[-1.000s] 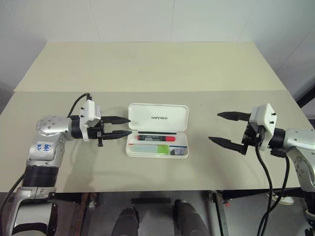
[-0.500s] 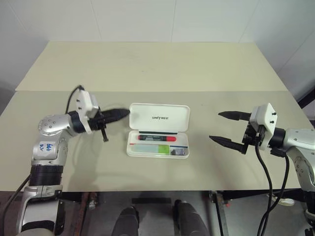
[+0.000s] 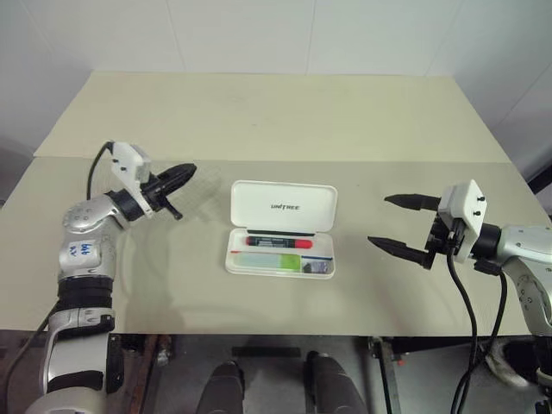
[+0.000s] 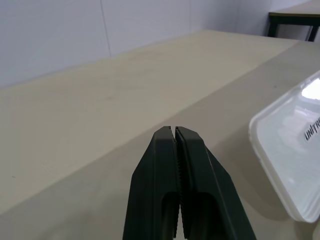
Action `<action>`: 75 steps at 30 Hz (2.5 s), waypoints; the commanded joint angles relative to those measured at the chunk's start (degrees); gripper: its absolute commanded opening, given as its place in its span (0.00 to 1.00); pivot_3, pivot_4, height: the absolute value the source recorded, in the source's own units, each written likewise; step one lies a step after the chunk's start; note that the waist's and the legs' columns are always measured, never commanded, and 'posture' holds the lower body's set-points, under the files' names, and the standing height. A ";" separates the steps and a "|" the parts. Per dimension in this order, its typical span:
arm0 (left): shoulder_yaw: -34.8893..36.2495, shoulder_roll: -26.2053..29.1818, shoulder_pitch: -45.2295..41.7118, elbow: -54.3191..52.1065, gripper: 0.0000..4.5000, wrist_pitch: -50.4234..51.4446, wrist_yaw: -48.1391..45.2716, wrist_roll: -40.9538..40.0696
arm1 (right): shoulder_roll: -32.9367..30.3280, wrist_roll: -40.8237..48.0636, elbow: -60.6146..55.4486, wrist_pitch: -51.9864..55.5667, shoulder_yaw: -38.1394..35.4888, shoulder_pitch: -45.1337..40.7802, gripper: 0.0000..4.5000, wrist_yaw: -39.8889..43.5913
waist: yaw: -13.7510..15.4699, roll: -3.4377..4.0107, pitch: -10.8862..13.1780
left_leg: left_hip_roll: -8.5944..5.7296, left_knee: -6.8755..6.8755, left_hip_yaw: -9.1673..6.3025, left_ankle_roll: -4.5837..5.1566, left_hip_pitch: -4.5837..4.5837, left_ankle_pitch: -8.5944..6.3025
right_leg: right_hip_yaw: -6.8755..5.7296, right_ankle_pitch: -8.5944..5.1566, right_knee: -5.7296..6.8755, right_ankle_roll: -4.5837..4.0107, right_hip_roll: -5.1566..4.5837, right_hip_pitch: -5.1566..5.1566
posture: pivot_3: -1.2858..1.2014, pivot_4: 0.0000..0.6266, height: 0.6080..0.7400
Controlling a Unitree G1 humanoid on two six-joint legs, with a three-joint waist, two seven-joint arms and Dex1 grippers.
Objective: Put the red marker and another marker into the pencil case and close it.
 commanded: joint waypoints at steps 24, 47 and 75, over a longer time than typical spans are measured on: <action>-7.19 -4.77 -6.51 5.70 0.01 -2.45 -13.57 1.65 | -0.87 11.24 -13.41 8.32 -1.26 0.03 1.00 -1.99 | -0.06 0.00 0.00 | 0.00 -0.07 0.00 0.00 -0.05 -0.01 | 0.00 0.02 -0.14 0.02 0.00 0.00 | 0.52 0.24 1.00; -16.22 0.63 2.09 -8.85 0.01 1.07 -29.88 2.77 | 0.84 11.39 -14.07 7.43 1.22 0.34 1.00 -2.04 | -0.14 0.00 0.00 | 0.00 -0.06 0.00 0.02 -0.05 -0.02 | 0.00 0.01 -0.15 0.00 0.00 0.00 | 0.52 0.24 1.00; -16.77 0.06 4.09 -14.50 0.01 9.04 -22.49 1.69 | 3.79 9.93 -13.87 6.29 3.56 -0.76 1.00 -4.87 | -0.24 0.07 -0.17 | 0.01 0.07 0.05 0.24 0.14 0.18 | 0.04 -0.18 -0.30 -0.92 -0.01 0.25 | 0.52 0.24 1.00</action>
